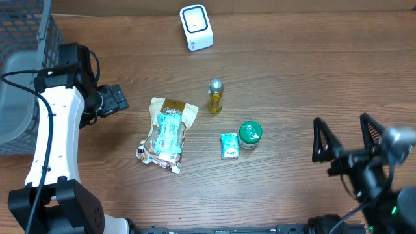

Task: Scan the item barcode
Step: 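Raise the right gripper and move it left toward the green-capped pack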

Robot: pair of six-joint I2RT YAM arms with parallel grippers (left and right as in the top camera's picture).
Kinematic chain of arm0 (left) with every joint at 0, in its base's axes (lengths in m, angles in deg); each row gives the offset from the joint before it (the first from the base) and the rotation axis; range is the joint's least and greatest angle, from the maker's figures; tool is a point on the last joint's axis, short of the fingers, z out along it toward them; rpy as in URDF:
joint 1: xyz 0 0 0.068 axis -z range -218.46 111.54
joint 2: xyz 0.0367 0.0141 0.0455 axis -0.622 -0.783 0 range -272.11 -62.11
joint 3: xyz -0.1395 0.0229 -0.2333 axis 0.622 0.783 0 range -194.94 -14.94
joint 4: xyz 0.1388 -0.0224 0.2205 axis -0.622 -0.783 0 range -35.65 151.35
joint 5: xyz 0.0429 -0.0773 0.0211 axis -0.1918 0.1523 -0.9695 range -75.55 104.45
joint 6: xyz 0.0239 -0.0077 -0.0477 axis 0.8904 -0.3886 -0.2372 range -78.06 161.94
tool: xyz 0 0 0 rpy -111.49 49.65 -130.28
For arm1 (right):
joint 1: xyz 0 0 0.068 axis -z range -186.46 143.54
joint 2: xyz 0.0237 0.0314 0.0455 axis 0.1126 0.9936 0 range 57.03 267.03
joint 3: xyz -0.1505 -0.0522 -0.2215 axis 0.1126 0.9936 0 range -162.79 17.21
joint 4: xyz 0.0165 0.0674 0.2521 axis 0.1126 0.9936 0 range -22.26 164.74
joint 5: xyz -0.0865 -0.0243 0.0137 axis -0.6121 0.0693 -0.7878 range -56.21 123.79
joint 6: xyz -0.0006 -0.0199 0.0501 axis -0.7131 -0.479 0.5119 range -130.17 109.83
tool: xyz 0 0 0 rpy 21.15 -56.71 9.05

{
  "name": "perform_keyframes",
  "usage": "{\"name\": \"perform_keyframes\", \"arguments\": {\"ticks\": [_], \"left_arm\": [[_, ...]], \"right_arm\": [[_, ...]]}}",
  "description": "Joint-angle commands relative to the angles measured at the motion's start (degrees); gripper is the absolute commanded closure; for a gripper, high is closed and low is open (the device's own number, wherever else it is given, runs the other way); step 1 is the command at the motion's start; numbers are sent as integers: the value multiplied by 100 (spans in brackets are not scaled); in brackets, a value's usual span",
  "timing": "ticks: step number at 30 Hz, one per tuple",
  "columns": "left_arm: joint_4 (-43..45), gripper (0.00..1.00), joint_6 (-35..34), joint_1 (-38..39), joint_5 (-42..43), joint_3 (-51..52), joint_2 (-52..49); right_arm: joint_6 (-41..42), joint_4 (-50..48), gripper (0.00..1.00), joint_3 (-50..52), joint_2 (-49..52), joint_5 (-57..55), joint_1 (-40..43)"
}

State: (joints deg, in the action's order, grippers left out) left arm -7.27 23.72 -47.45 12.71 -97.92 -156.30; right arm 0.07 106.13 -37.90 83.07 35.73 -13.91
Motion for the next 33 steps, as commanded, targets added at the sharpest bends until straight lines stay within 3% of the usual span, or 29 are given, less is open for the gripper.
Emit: {"name": "perform_keyframes", "arguments": {"ticks": [1, 7, 17, 27, 30, 33], "left_arm": [[7, 0, 2, 2, -15, -26, 2], [7, 0, 2, 2, -15, -26, 2], [7, 0, 2, 2, -15, -26, 2], [7, 0, 2, 2, -15, -26, 2], [7, 0, 2, 2, -15, -26, 2], [7, 0, 2, 2, -15, -26, 2]], "right_arm": [[223, 675, 0, -1097, 1012, 94, 7], [221, 1504, 0, -2516, 2656, 1344, 7], [216, 1690, 0, -2601, 4017, 3716, 7], [476, 1620, 2, -2601, 5090, 3757, 4], [702, 1591, 9, -2601, 5431, 3762, -17], [946, 1602, 6, -2597, 5727, 3705, -157]]}}
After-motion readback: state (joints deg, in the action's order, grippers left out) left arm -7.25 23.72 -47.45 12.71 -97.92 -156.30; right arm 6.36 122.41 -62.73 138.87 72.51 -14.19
